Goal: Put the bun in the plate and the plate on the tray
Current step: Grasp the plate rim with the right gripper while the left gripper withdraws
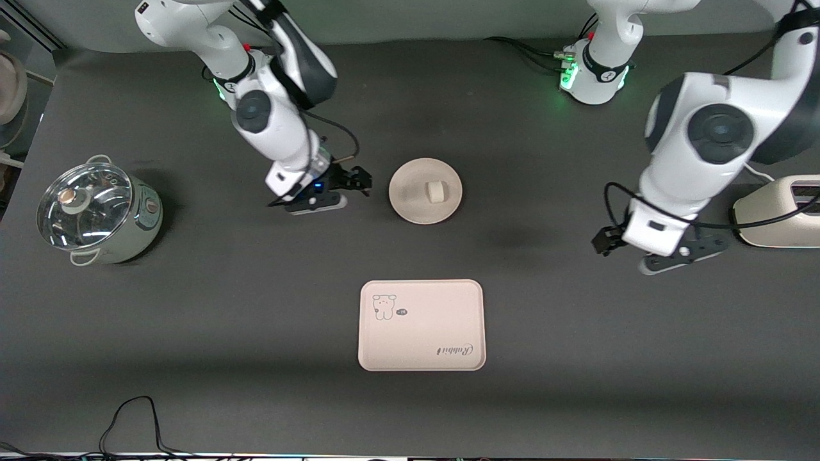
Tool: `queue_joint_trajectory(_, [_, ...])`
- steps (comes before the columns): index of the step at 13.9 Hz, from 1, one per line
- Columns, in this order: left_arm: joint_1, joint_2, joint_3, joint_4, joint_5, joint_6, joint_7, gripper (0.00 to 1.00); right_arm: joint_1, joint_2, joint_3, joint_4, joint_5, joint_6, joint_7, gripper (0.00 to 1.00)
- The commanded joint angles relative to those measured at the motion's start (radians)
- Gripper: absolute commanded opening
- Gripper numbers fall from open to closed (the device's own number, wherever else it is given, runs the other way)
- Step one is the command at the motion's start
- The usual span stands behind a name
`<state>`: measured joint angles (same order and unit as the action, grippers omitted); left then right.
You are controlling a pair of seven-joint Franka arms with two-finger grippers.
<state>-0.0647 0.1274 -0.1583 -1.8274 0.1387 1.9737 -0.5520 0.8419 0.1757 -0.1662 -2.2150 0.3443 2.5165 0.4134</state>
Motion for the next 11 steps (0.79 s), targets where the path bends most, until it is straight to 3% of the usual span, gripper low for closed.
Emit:
queue_joint_trajectory(1, [0.127,-0.073,-0.012,-0.038,-0.105,-0.059,0.212,1.0,0.077,0.135,-0.012,0.024,0.022,0.148,0.07,0.99])
queue_joint_trajectory(2, [0.15,-0.092,-0.004,-0.036,-0.114,-0.085,0.28,1.0,0.107,0.168,-0.012,0.035,0.022,0.166,0.08,0.99])
queue_joint_trajectory(4, [0.123,-0.126,0.081,-0.029,-0.113,-0.139,0.332,1.0,0.143,0.237,-0.015,0.07,0.022,0.173,0.104,0.99])
queue_joint_trajectory(6, [0.094,-0.149,0.132,-0.015,-0.105,-0.173,0.375,1.0,0.157,0.254,-0.015,0.072,0.022,0.173,0.102,0.99])
queue_joint_trajectory(9, [0.08,-0.163,0.125,0.045,-0.076,-0.26,0.36,1.0,0.171,0.283,-0.015,0.072,0.019,0.171,0.101,0.92])
queue_joint_trajectory(11, [0.133,-0.166,0.053,0.082,-0.074,-0.308,0.354,1.0,0.184,0.31,-0.015,0.074,0.018,0.173,0.097,0.91])
